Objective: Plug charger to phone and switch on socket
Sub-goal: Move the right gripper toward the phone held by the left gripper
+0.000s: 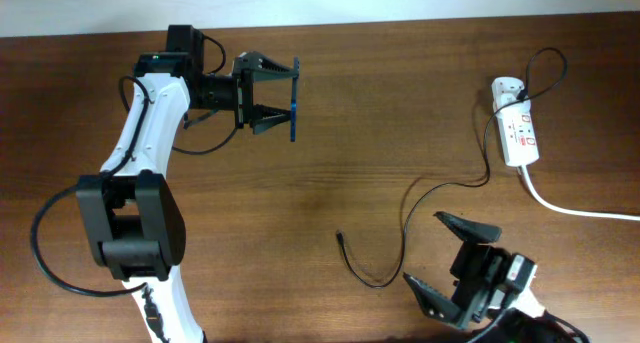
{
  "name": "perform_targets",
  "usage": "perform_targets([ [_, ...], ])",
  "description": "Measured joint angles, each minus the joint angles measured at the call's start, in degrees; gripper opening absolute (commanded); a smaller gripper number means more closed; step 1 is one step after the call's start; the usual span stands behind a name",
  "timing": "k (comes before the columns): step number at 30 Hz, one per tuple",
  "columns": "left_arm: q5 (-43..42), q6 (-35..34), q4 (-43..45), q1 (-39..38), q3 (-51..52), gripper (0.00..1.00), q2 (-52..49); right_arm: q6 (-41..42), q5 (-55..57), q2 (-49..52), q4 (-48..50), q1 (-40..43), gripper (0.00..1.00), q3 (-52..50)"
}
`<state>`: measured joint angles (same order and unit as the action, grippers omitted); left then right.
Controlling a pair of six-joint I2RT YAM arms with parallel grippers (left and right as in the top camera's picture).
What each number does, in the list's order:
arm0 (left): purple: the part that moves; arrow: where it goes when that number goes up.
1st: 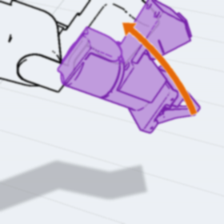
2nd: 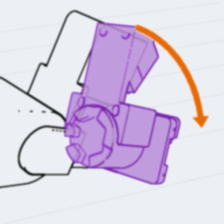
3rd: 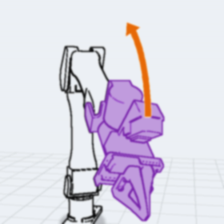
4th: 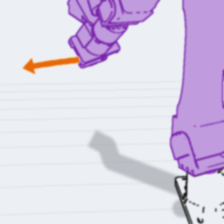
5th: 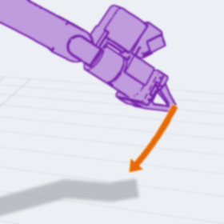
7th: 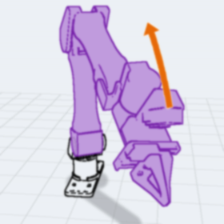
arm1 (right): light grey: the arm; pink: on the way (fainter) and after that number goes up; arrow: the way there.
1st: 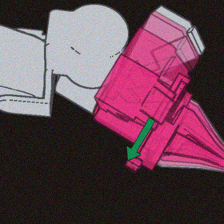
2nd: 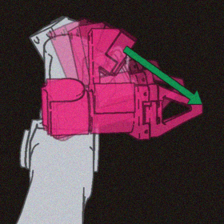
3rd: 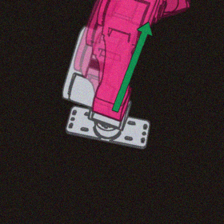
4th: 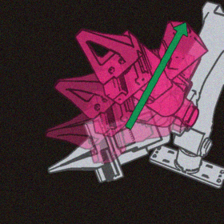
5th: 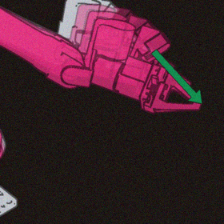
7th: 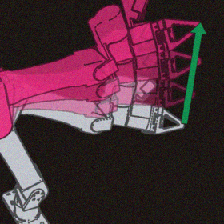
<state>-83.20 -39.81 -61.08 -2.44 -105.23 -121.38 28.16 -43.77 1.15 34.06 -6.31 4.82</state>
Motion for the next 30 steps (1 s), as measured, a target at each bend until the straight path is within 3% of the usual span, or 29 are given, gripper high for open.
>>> perform_targets([
  [2,0.0,-0.2,0.1,0.0,0.0,0.78,0.0,0.1,-0.3,2.9,-6.8,0.0,0.98,8.5],
  [3,-0.2,-0.2,0.0,0.0,0.0,0.78,0.0,-2.2,-1.3,7.6,-18.4,0.0,0.98,18.7],
  [4,-0.8,-0.2,0.0,0.0,0.0,0.78,0.0,-4.5,-1.6,12.5,-22.9,0.1,0.98,25.5],
  [6,-1.0,-0.3,0.2,0.0,0.0,0.78,0.1,-12.3,-1.3,25.0,-49.0,0.2,0.98,42.5],
  [7,-1.3,-0.3,0.0,0.0,0.0,0.78,0.1,-15.6,-1.8,36.4,-59.7,0.2,0.98,53.4],
  [9,-1.4,-0.3,0.0,0.0,0.0,0.78,0.1,-18.0,-6.3,47.4,-63.8,0.4,0.98,60.5],
  [12,-1.5,-0.3,-0.1,0.0,0.0,0.78,0.1,-14.5,-21.6,61.0,-50.3,0.0,0.99,64.2],
  [15,-1.7,-0.3,0.0,0.0,0.0,0.77,0.1,-7.9,-22.9,68.5,-46.2,-5.0,0.98,64.3],
  [18,-1.7,-0.3,0.1,0.0,0.0,0.77,0.1,-7.3,-3.8,71.8,-62.6,-13.7,0.98,69.2],
  [20,-1.7,-0.3,0.0,0.0,0.0,0.77,0.1,-9.2,17.0,76.4,-82.9,-19.6,0.99,81.5],
  [22,-1.7,-0.3,0.0,0.0,0.0,0.77,0.1,-9.5,31.5,82.3,-93.5,-24.0,0.98,92.8],
  [24,-1.7,-0.3,-0.1,0.0,0.0,0.77,0.1,-8.8,38.7,86.1,-91.7,-27.7,0.99,98.4],
  [27,-1.7,-0.4,-0.2,0.0,0.0,0.77,0.1,-7.6,36.4,86.6,-86.7,-30.1,0.93,98.7],
  [30,-1.0,-0.8,-0.2,0.0,0.0,0.78,0.1,-4.3,41.4,89.4,-86.4,-33.9,0.91,98.9],
])
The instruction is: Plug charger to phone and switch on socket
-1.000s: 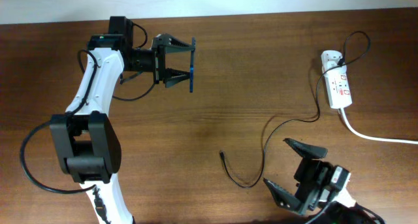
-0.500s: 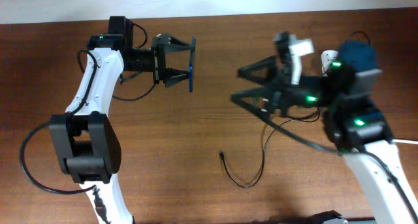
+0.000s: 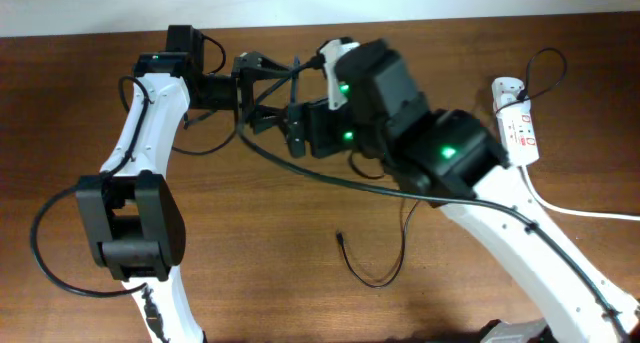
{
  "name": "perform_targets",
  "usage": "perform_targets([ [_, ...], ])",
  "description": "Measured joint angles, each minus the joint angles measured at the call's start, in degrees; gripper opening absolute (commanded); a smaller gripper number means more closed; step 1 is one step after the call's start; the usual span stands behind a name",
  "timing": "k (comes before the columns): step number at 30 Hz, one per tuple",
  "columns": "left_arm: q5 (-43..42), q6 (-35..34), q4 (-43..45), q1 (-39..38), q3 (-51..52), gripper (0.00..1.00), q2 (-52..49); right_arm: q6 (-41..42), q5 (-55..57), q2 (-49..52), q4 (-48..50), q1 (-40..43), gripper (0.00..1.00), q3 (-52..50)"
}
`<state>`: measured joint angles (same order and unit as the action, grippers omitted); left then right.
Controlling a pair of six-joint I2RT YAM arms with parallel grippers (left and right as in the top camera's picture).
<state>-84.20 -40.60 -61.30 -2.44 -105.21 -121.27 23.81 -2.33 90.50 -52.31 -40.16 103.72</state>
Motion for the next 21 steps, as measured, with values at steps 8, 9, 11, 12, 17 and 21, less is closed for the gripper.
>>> perform_targets([
  [8,6.6,-4.1,0.0,0.0,0.0,0.79,0.0,14.6,25.3,8.7,-0.5,-8.4,0.74,0.0],
  [9,6.7,-4.3,0.0,0.0,0.0,0.78,0.0,15.3,26.4,10.2,0.2,-8.4,0.72,0.0],
  [11,6.6,-4.5,0.0,0.0,0.0,0.79,0.0,16.3,27.4,11.6,1.2,-8.4,0.66,0.0],
  [12,6.0,-4.7,0.0,0.0,0.0,0.79,0.0,16.7,27.9,11.6,2.4,-8.4,0.65,0.0],
  [17,4.5,-5.4,0.0,0.0,0.0,0.79,0.0,16.9,29.7,11.6,3.1,-8.4,0.59,0.0],
  [21,4.5,-6.0,0.0,0.0,0.0,0.79,0.0,16.9,30.3,11.6,3.7,-8.4,0.55,0.0],
])
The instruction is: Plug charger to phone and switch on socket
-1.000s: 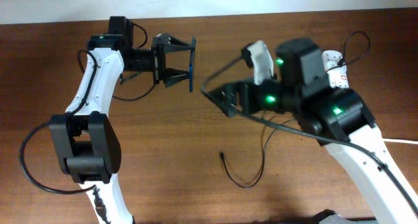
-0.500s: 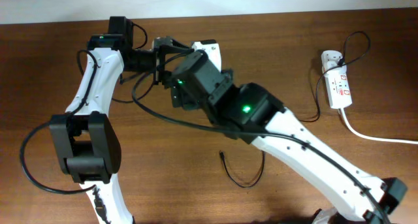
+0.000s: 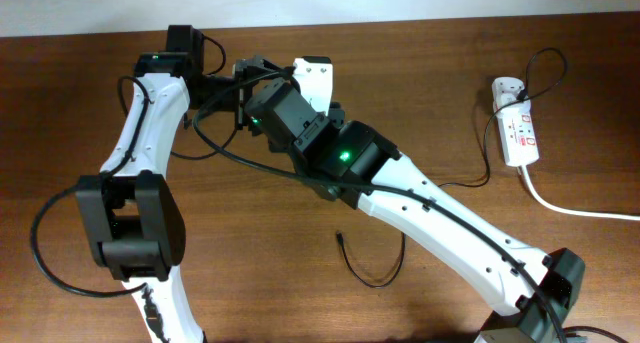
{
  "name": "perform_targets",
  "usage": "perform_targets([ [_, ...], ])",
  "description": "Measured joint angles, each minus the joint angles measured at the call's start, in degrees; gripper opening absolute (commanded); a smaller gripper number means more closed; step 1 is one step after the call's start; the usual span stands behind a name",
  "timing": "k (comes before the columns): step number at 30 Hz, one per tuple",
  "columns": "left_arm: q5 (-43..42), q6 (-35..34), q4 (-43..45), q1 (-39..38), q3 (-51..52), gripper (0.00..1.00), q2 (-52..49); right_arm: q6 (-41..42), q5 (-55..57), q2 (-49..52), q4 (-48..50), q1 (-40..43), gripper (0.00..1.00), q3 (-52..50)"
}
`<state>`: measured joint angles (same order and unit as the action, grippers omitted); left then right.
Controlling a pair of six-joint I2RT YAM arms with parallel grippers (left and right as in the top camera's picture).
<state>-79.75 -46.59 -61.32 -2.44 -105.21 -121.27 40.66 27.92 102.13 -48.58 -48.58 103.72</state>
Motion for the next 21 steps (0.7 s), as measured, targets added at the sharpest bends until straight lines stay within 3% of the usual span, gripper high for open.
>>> perform_targets([
  [8,0.0,0.0,0.0,0.0,0.0,0.79,0.0,-0.3,1.4,0.7,0.9,0.0,0.52,0.0],
  [14,0.0,0.0,0.0,0.0,0.0,0.8,0.0,-0.8,1.4,2.2,2.4,0.0,0.39,0.0],
  [21,0.0,0.0,0.0,0.0,0.0,0.79,0.0,-0.8,1.4,2.2,1.9,0.0,0.35,0.0],
])
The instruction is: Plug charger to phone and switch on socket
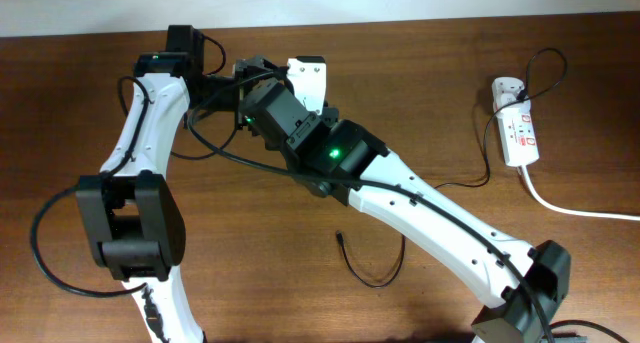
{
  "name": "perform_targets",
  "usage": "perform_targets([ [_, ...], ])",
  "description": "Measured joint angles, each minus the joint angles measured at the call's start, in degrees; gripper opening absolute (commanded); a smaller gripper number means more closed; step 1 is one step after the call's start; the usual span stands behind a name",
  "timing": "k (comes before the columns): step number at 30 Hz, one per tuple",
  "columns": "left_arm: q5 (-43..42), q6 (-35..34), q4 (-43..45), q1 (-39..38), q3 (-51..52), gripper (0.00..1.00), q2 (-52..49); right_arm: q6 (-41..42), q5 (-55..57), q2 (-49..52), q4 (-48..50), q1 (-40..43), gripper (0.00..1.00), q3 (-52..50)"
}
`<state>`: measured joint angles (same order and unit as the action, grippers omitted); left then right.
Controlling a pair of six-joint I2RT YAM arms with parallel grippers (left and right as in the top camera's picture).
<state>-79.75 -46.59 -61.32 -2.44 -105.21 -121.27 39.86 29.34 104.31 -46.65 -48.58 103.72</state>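
In the overhead view my left arm (pixel 150 113) reaches right along the far side of the table. Only the base of my left gripper (pixel 247 69) shows. My right arm (pixel 430 218) stretches from the near right corner across the table, and my right gripper (pixel 262 103) lies over the left one, so both pairs of fingers are covered. The phone is hidden under the right wrist. The black charger cable (pixel 404 218) lies loose on the wood, its free plug end (pixel 341 238) near the middle. It runs to the white socket strip (pixel 519 135) at the far right.
A white mains cord (pixel 575 210) leaves the socket strip toward the right edge. The cable loops over the wood between the plug end and the strip, partly under my right arm. The table's far edge (pixel 450 19) meets a pale wall.
My right wrist has shifted slightly further left and up over the left gripper. The left arm, the cable and the socket strip are unmoved.
First my left gripper held the phone edge-on at the far left while my right gripper stood open at the near right corner. Then the right arm was raised over the table centre. Later it had stretched onto the left gripper, hiding the phone, where it stays.
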Motion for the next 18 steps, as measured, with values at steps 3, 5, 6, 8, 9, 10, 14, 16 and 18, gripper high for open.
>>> perform_targets([
  [3,0.0,0.0,0.0,0.0,0.0,0.8,0.0,0.0,0.0,0.0,0.0,0.0,0.31,0.0],
  [5,0.0,0.0,0.0,0.0,0.0,0.8,0.0,0.0,0.0,0.0,0.0,0.0,0.31,0.0],
  [6,0.0,0.0,0.0,0.0,0.0,0.8,0.0,0.0,0.0,0.0,0.0,0.0,0.31,0.0],
  [8,0.0,0.0,0.0,0.0,0.0,0.8,0.0,0.0,0.0,0.0,0.0,0.0,0.27,0.0],
  [9,0.0,0.0,0.0,0.0,0.0,0.8,0.0,0.0,0.0,0.0,0.0,0.0,0.26,0.0],
  [10,0.0,0.0,0.0,0.0,0.0,0.8,0.0,0.0,0.0,0.0,0.0,0.0,0.24,0.0],
  [14,0.0,0.0,0.0,0.0,0.0,0.8,0.0,0.0,0.0,0.0,0.0,0.0,0.2,0.0],
  [16,0.0,0.0,0.0,0.0,0.0,0.8,0.0,0.0,0.0,0.0,0.0,0.0,0.18,0.0],
  [18,0.0,0.0,0.0,0.0,0.0,0.8,0.0,0.0,0.0,0.0,0.0,0.0,0.17,0.0],
])
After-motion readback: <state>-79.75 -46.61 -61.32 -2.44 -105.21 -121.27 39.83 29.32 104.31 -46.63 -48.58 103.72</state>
